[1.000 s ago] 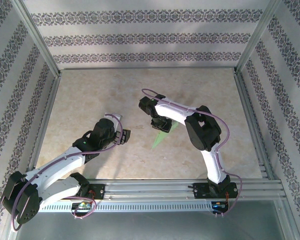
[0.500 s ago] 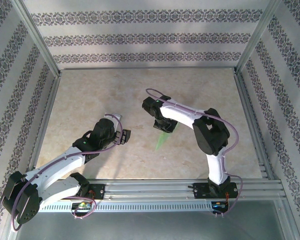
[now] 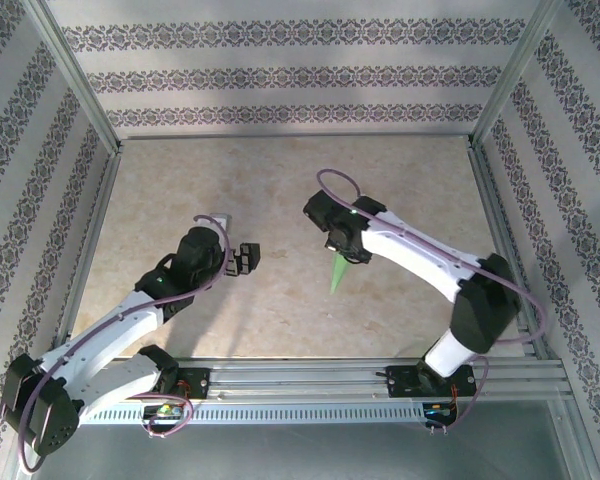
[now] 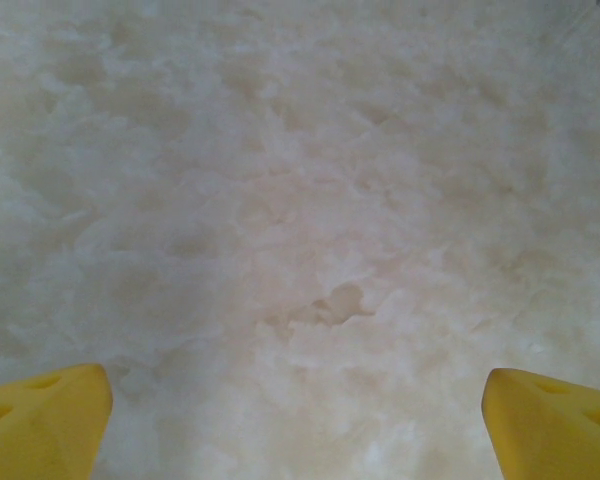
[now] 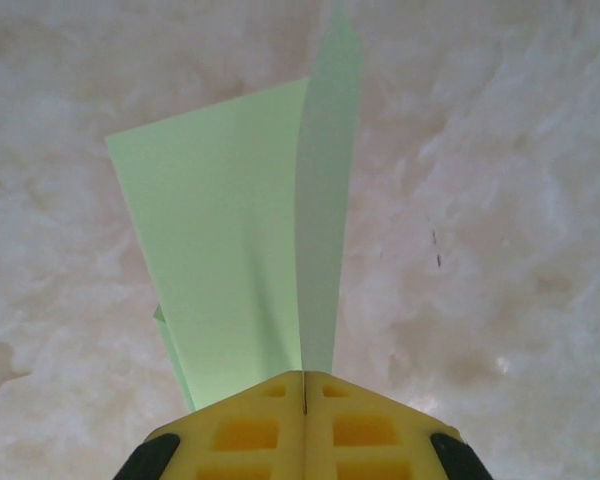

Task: Fold a paper plane with a square sheet of paper (fold left side to right side)
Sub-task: Pick up the paper plane at the center of the table, then place the paper plane at the center of the table.

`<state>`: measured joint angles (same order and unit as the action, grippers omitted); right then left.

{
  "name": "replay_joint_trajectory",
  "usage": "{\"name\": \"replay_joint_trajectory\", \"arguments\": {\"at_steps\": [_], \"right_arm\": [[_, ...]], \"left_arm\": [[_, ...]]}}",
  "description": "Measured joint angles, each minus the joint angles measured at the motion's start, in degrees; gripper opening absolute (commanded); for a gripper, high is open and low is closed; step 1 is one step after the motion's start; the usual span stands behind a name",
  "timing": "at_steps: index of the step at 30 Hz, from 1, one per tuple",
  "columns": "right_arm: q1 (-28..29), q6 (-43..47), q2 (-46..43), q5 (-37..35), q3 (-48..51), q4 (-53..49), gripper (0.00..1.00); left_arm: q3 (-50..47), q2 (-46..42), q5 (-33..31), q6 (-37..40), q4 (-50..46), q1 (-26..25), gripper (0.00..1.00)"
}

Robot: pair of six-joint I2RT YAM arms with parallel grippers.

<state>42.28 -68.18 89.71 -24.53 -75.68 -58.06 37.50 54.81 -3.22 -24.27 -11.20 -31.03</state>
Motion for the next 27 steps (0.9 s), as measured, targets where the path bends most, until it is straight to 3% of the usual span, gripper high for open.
{"name": "replay_joint_trajectory", "arguments": {"at_steps": [6, 12, 19, 23, 27], "right_arm": [[-0.07, 9.77, -16.22, -0.85, 14.56, 13.73, 0.0], [-3.1, 22.21, -30.29, 5.73, 25.9, 27.96, 0.0], [-15.65, 28.04, -44.02, 25.62, 36.37, 44.04, 0.0], [-21.84, 26.6, -45.27, 38.05, 40.41, 52.22, 0.0], [-24.0, 23.1, -43.65, 47.91, 43.39, 61.72, 0.0]], "left_arm": [[1.92, -4.0, 0.85, -3.72, -1.86, 0.9, 0.97], [2.4, -5.09, 0.79, -5.53, -4.79, 2.67, 0.99], [3.45, -5.4, 1.75, -6.47, -6.71, 4.09, 1.0], [3.54, -5.42, 3.56, -7.32, -6.64, 4.57, 0.99], [3.56, -5.11, 5.97, -8.0, -6.34, 5.01, 0.98]]}}
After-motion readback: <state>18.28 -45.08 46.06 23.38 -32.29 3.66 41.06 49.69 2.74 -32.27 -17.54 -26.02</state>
